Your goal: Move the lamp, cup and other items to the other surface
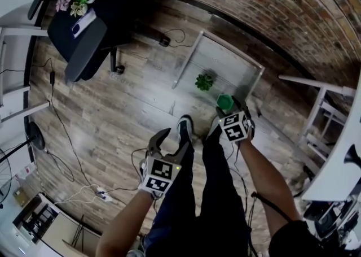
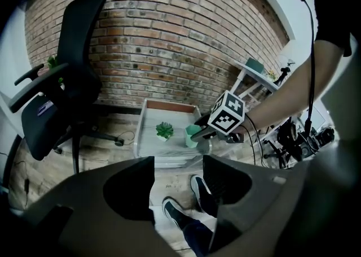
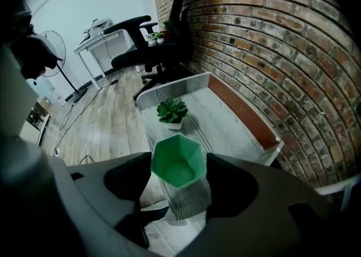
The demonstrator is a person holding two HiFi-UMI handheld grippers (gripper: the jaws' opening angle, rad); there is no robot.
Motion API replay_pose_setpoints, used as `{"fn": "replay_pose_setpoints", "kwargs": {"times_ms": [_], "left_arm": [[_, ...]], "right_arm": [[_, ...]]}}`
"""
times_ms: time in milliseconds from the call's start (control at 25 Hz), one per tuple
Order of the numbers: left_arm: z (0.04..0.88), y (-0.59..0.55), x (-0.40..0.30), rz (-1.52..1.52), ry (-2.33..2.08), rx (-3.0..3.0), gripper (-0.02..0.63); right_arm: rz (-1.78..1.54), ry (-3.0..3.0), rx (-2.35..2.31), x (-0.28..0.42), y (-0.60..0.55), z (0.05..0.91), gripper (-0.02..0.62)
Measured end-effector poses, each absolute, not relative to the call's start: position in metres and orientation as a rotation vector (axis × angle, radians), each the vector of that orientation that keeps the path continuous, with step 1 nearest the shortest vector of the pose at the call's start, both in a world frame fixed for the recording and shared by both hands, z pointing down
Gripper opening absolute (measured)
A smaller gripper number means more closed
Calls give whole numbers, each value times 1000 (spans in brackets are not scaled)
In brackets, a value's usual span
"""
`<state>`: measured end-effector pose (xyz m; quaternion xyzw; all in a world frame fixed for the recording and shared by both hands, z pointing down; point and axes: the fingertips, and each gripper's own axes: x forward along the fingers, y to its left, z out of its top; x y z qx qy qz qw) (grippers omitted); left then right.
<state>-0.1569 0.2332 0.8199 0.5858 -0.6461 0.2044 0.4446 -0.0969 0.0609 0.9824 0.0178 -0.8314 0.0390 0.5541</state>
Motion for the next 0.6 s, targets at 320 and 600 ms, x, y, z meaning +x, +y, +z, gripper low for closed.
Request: {"fn": "replay_pose_setpoints", "kwargs": {"times_ms": [320,600], "left_arm": [[754,215,-172,486,-1652,1499,259],[670,198,-169,445,-1679,1565,255]], "right_arm": [[141,-2017,62,-105,64,891,308],[205,-2078,109,-98,68,780,308]]}}
